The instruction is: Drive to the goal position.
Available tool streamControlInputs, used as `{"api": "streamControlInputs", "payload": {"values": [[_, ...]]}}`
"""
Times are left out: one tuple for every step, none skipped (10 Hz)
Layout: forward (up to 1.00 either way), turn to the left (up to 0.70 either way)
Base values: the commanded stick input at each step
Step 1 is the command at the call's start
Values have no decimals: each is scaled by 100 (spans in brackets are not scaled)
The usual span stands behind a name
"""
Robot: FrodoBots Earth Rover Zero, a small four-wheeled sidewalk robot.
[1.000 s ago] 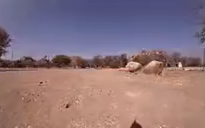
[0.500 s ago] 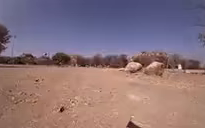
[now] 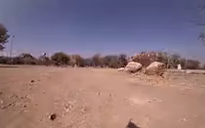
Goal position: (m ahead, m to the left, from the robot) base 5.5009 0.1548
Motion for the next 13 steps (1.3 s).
{"api": "streamControlInputs", "payload": {"values": [[50,0],[50,0],[50,0],[50,0],[50,0],[50,0],[50,0],[50,0],[50,0],[50,0],[50,0],[50,0],[50,0]]}}
